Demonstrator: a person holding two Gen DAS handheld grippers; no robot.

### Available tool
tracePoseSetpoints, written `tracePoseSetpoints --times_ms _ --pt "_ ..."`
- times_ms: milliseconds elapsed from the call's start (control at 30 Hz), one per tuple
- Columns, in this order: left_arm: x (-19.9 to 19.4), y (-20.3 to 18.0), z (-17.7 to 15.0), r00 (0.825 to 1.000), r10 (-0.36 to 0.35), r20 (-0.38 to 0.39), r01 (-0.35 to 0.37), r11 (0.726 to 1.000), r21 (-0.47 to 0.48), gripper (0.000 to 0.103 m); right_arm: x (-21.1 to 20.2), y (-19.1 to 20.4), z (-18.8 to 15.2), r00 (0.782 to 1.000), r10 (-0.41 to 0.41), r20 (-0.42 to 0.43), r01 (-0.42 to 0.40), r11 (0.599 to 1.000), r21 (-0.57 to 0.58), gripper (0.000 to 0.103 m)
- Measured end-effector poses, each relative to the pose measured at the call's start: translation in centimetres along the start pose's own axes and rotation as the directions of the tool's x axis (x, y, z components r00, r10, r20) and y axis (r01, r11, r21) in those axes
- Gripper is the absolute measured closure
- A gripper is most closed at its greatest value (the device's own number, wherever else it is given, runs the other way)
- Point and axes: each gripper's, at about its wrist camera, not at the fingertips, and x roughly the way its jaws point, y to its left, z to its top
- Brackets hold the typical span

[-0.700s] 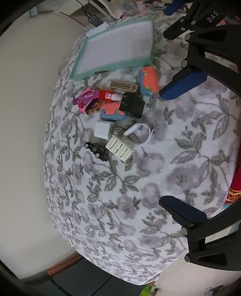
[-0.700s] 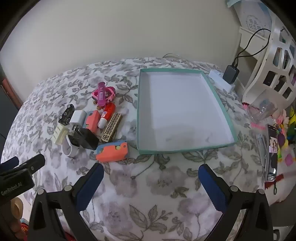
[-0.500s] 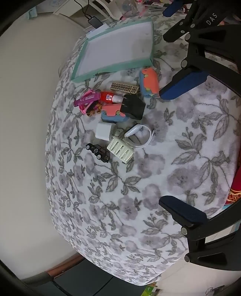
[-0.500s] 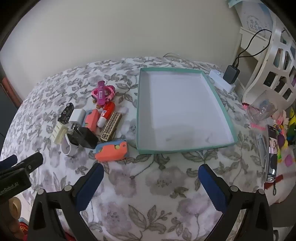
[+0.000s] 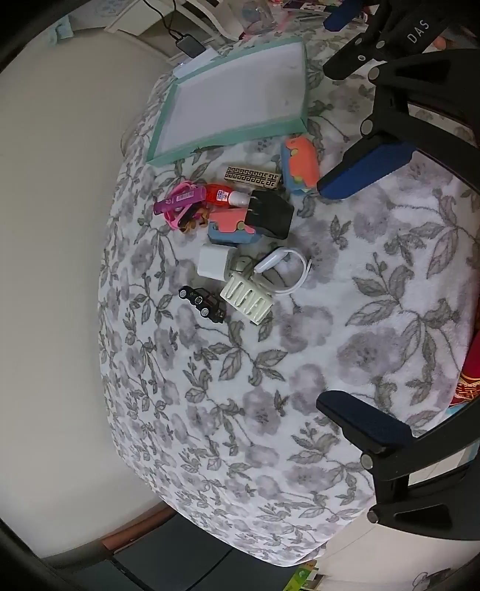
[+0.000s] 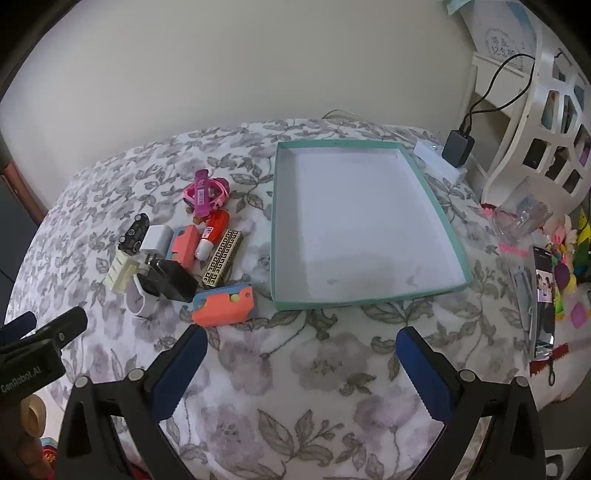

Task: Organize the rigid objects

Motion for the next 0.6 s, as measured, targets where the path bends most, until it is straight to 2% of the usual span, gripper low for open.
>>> tracePoseSetpoints --times_ms 600 --pt "0.16 -0.28 -0.08 1.000 0.004 -0.009 -0.003 1.000 0.010 0.000 0.16 -0.11 -0.03 1.000 -0.006 -0.004 0.006 1.000 0.010 0.000"
